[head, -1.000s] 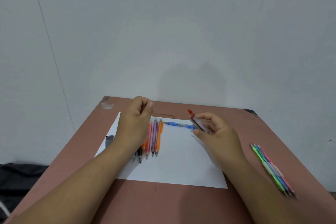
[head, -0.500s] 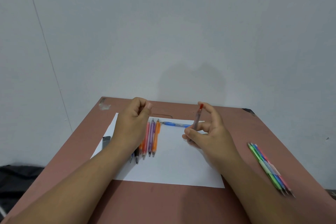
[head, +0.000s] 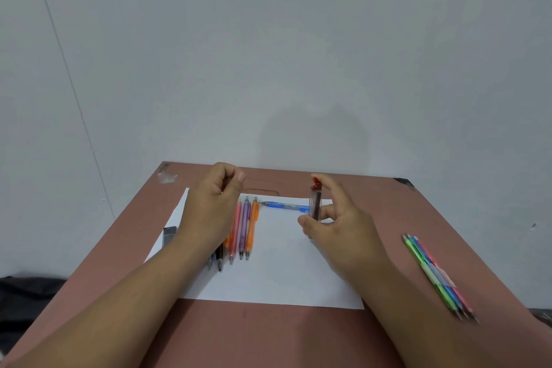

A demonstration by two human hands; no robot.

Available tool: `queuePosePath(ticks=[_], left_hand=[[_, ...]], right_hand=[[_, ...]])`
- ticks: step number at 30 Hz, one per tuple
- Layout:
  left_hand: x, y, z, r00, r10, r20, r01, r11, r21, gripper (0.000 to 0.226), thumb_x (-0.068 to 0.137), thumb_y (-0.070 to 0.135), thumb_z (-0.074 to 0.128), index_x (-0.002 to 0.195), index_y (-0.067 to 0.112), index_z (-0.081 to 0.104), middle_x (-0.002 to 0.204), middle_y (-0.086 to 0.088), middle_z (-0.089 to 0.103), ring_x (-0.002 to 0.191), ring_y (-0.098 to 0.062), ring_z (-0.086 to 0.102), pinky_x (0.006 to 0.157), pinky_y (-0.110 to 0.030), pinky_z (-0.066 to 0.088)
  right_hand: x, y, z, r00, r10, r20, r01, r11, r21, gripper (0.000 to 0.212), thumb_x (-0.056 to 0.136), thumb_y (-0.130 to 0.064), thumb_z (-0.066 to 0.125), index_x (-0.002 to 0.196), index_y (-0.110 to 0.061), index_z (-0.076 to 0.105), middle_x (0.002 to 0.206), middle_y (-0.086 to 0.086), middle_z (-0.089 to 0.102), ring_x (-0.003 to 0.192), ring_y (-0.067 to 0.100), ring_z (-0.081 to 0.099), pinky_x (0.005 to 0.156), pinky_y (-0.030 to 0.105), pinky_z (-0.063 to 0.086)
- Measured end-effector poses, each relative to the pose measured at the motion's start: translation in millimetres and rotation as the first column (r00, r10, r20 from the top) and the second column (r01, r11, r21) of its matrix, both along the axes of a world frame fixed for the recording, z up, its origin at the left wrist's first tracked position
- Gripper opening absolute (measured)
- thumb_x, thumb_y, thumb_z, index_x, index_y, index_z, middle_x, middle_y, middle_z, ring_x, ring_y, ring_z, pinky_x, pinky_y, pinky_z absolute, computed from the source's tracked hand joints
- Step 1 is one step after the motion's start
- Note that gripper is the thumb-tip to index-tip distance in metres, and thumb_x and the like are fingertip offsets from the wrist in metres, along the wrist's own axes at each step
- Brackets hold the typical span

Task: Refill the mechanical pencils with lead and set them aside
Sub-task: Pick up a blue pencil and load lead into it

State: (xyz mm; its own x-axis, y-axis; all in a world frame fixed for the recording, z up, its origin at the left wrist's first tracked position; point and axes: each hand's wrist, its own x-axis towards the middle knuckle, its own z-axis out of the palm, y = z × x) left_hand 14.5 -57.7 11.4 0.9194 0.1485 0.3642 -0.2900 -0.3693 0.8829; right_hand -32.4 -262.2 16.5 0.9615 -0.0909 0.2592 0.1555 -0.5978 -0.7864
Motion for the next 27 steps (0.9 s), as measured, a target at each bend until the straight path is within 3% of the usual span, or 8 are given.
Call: queuePosePath(ticks=[7, 9, 12, 14, 17, 21, 25, 27], left_hand=[[2, 2, -1, 0.999, 0.017, 0.036, -0.018, 0.999, 0.031, 0.021, 0.103, 0.031, 0.052, 0.085, 0.024, 0.057, 0.072, 0.009, 0.055, 0.065, 0.001, 0.048, 0.059, -0.015, 0.039], [1, 2, -1, 0.999, 0.018, 0.038, -0.021, 0.998, 0.064, 0.020, 0.103, 0.032, 0.052, 0.085, 0.025, 0.057, 0.073, 0.010, 0.056, 0.067, 0.000, 0.050, 0.058, -0.013, 0.039], [2, 2, -3, 0.999, 0.003, 0.044, -0.009, 0.992, 0.128, 0.018, 0.102, 0.033, 0.054, 0.085, 0.030, 0.058, 0.079, 0.011, 0.059, 0.075, 0.002, 0.053, 0.060, -0.012, 0.039], [2, 1, -4, 0.998, -0.015, 0.068, 0.003, 0.984, 0.180, 0.017, 0.101, 0.033, 0.055, 0.085, 0.031, 0.059, 0.082, 0.012, 0.060, 0.081, 0.002, 0.053, 0.062, -0.010, 0.039], [1, -1, -4, 0.994, -0.049, 0.102, 0.023, 0.969, 0.244, 0.018, 0.100, 0.031, 0.058, 0.082, 0.033, 0.058, 0.082, 0.014, 0.060, 0.087, 0.002, 0.053, 0.065, -0.008, 0.039], [-5, -7, -6, 0.979, -0.109, 0.173, 0.048, 0.944, 0.326, 0.026, 0.098, 0.030, 0.061, 0.076, 0.043, 0.054, 0.080, 0.019, 0.060, 0.087, 0.000, 0.054, 0.067, -0.010, 0.036], [-9, -13, -7, 0.949, -0.173, 0.265, 0.065, 0.927, 0.370, 0.023, 0.096, 0.025, 0.067, 0.080, 0.040, 0.061, 0.092, 0.042, 0.058, 0.091, 0.003, 0.053, 0.074, -0.005, 0.035], [-9, -14, -9, 0.931, -0.187, 0.314, 0.058, 0.924, 0.379, 0.014, 0.095, 0.025, 0.068, 0.083, 0.032, 0.069, 0.093, 0.038, 0.059, 0.090, 0.003, 0.053, 0.076, -0.004, 0.035]], right_hand=[[-7, -3, -1, 0.962, 0.272, -0.022, -0.269, 0.927, -0.261, 0.060, 0.098, -0.026, 0.059, 0.133, -0.071, 0.039, 0.103, -0.018, 0.067, 0.082, 0.000, 0.064, 0.079, 0.022, 0.055], [-4, -5, -7, 0.936, 0.352, -0.025, -0.335, 0.865, -0.374, 0.067, 0.098, -0.019, 0.056, 0.136, -0.071, 0.036, 0.119, -0.027, 0.064, 0.100, -0.004, 0.058, 0.089, 0.020, 0.051], [7, -8, -19, 0.896, 0.437, -0.075, -0.412, 0.759, -0.504, 0.066, 0.095, -0.021, 0.053, 0.141, -0.065, 0.034, 0.114, -0.028, 0.063, 0.104, 0.003, 0.050, 0.094, 0.030, 0.049], [11, -11, -25, 0.882, 0.464, -0.079, -0.436, 0.743, -0.507, 0.056, 0.091, -0.025, 0.052, 0.140, -0.053, 0.051, 0.111, -0.027, 0.065, 0.107, 0.006, 0.054, 0.097, 0.033, 0.048], [11, -12, -26, 0.910, 0.411, 0.059, -0.341, 0.820, -0.461, 0.037, 0.088, -0.039, 0.057, 0.122, -0.041, 0.070, 0.111, -0.026, 0.068, 0.109, 0.002, 0.055, 0.095, 0.029, 0.049], [13, -10, -25, 0.863, 0.218, 0.456, -0.014, 0.912, -0.409, 0.016, 0.090, -0.038, 0.063, 0.096, -0.029, 0.074, 0.085, -0.019, 0.063, 0.083, 0.003, 0.053, 0.075, 0.019, 0.041], [16, -9, -26, 0.817, 0.149, 0.556, 0.087, 0.923, -0.375, 0.011, 0.090, -0.029, 0.067, 0.096, -0.023, 0.074, 0.086, -0.015, 0.061, 0.080, 0.009, 0.054, 0.078, 0.016, 0.038], [18, -8, -27, 0.807, 0.141, 0.573, 0.099, 0.925, -0.368, 0.009, 0.090, -0.025, 0.068, 0.095, -0.022, 0.075, 0.086, -0.013, 0.063, 0.081, 0.010, 0.055, 0.078, 0.016, 0.039]])
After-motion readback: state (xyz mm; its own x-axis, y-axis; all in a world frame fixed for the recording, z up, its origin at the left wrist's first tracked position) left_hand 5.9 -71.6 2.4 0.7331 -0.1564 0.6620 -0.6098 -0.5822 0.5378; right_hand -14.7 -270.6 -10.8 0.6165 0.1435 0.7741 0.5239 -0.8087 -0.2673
